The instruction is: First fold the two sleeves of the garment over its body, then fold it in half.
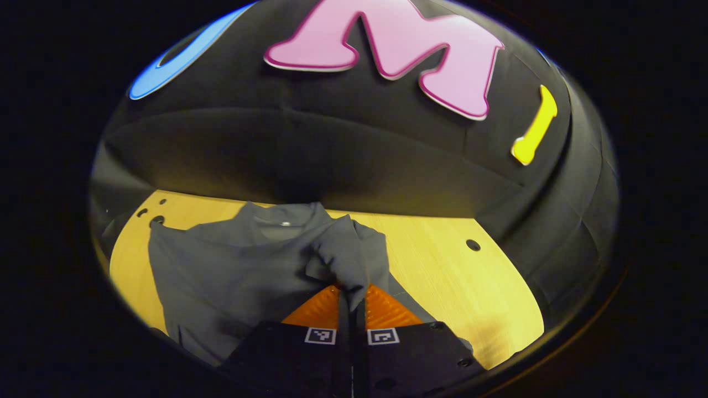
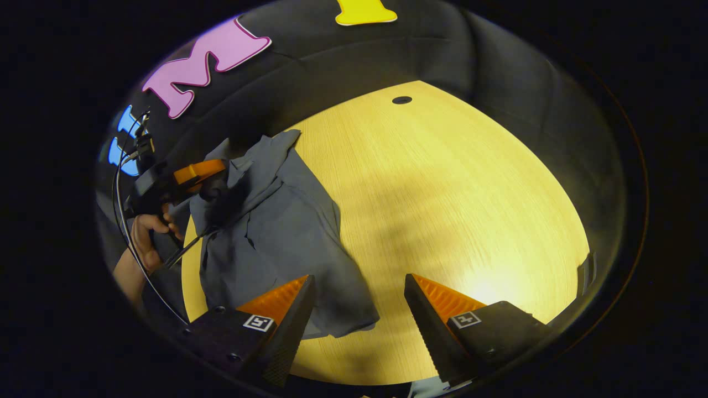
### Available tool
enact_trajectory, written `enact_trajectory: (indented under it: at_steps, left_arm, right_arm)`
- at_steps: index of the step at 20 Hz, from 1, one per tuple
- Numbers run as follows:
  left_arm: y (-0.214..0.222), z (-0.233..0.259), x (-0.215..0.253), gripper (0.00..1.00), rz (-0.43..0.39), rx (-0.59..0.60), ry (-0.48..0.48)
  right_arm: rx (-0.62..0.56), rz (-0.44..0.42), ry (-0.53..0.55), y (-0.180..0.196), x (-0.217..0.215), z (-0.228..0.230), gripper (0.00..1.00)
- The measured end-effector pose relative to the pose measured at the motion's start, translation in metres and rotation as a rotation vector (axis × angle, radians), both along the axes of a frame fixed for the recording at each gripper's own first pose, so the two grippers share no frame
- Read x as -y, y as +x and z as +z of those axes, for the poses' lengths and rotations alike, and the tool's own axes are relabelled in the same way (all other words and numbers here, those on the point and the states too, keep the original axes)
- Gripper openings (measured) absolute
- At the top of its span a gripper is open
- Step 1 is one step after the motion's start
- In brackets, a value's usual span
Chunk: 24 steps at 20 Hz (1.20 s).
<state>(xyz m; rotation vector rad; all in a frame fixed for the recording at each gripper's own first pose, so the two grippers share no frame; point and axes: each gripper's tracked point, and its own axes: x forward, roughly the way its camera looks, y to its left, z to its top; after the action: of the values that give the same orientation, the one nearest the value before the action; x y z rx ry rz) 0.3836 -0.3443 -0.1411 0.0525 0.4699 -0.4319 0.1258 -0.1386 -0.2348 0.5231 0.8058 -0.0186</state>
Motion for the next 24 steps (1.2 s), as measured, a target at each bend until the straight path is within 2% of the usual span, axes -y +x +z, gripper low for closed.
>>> enact_trajectory:
  at_steps: [2, 3, 4, 6, 7, 8, 11, 12, 16, 19, 22, 24]
  left_arm:
    - [0.005, -0.007, 0.009, 0.07, 0.003, 0.000, 0.025]
    - [0.007, -0.009, 0.013, 0.16, -0.003, 0.017, 0.050]
    - [0.009, -0.009, 0.015, 0.17, -0.013, 0.039, 0.087]
    - [0.006, -0.003, 0.021, 0.33, -0.049, 0.071, 0.110]
    - [0.003, 0.000, 0.024, 0.52, -0.059, 0.073, 0.095]
    - [-0.001, 0.004, 0.024, 0.58, -0.063, 0.075, 0.091]
    - [-0.014, 0.018, -0.006, 0.91, -0.045, 0.104, 0.095]
    - [-0.024, 0.022, -0.018, 0.97, -0.032, 0.098, 0.078]
    - [-0.070, 0.013, -0.110, 0.97, 0.077, 0.030, 0.039]
    - [-0.115, -0.015, -0.198, 0.97, 0.194, -0.024, 0.075]
    - [-0.161, -0.052, -0.281, 0.96, 0.330, -0.091, 0.151]
    - [-0.197, -0.072, -0.326, 0.96, 0.422, -0.145, 0.158]
  right_arm:
    - [-0.020, 0.029, -0.011, 0.000, -0.007, -0.006, 0.99]
    - [-0.021, 0.042, -0.025, 0.002, -0.011, -0.008, 0.99]
    - [-0.024, 0.053, -0.029, 0.002, -0.013, -0.008, 0.99]
    - [-0.038, 0.078, -0.027, 0.001, -0.018, -0.012, 0.99]
    - [-0.041, 0.089, -0.028, 0.002, -0.020, -0.013, 0.99]
    - [-0.043, 0.097, -0.029, 0.003, -0.023, -0.013, 0.99]
    - [-0.048, 0.113, -0.032, 0.005, -0.029, -0.016, 0.99]
    - [-0.049, 0.119, -0.036, 0.007, -0.031, -0.017, 0.99]
    - [-0.060, 0.154, -0.062, 0.008, -0.040, -0.026, 0.99]
    - [-0.079, 0.196, -0.098, 0.008, -0.049, -0.038, 0.99]
    - [-0.105, 0.226, -0.126, 0.012, -0.054, -0.050, 0.99]
    - [-0.120, 0.240, -0.139, 0.011, -0.058, -0.054, 0.99]
